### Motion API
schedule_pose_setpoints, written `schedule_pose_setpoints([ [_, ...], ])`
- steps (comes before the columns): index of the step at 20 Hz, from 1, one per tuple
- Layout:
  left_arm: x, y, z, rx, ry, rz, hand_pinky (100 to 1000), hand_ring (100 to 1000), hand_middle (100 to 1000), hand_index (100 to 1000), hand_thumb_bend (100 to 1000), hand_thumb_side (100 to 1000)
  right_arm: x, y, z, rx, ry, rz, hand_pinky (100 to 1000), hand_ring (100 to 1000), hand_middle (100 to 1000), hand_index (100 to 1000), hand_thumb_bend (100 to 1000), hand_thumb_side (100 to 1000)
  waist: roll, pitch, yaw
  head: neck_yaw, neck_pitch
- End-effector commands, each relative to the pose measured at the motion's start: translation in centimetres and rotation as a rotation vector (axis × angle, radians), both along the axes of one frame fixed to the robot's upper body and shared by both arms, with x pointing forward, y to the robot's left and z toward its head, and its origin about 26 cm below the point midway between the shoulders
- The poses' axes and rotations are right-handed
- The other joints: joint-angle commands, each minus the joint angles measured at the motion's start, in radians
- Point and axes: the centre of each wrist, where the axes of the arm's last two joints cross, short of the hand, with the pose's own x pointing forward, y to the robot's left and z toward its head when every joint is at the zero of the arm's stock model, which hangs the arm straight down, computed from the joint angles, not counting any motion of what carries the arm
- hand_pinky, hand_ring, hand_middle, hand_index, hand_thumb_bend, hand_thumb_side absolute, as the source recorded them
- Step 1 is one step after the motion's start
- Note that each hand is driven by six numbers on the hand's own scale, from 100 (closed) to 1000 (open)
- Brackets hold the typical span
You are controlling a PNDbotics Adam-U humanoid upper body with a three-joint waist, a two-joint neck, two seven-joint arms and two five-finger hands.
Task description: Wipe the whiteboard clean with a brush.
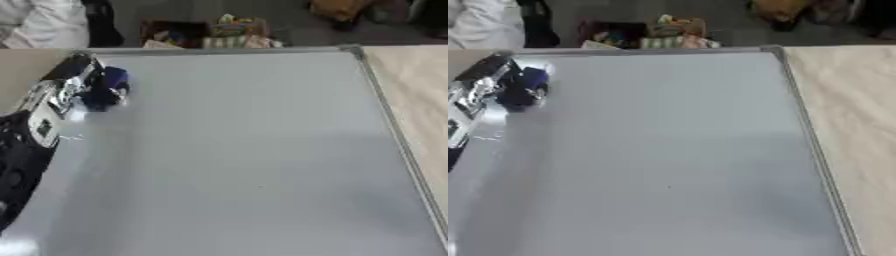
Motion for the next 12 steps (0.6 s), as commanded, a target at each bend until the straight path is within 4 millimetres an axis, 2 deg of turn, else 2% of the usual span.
schedule_pose_setpoints([
  [1,0.22,-1.05,0.01,0.009,0.009,-0.021,409,477,347,615,100,415,-0.26,-0.17,0.65,-0.001,-0.022,-0.003,836,794,681,845,100,1000,-0.003,-0.017,-0.004,0.003,-0.013],
  [6,0.24,-1.38,0.16,-0.013,0.015,-0.042,406,475,344,617,100,428,-0.26,-0.15,0.63,0.001,-0.02,-0.003,836,794,681,845,100,1000,-0.005,-0.018,-0.001,0.002,-0.012],
  [12,0.13,-0.79,0.17,-0.019,0.007,-0.01,406,474,342,612,100,418,-0.26,-0.16,0.66,0.002,-0.022,-0.003,836,794,681,845,100,1000,-0.008,-0.021,0.003,-0.001,-0.016],
])
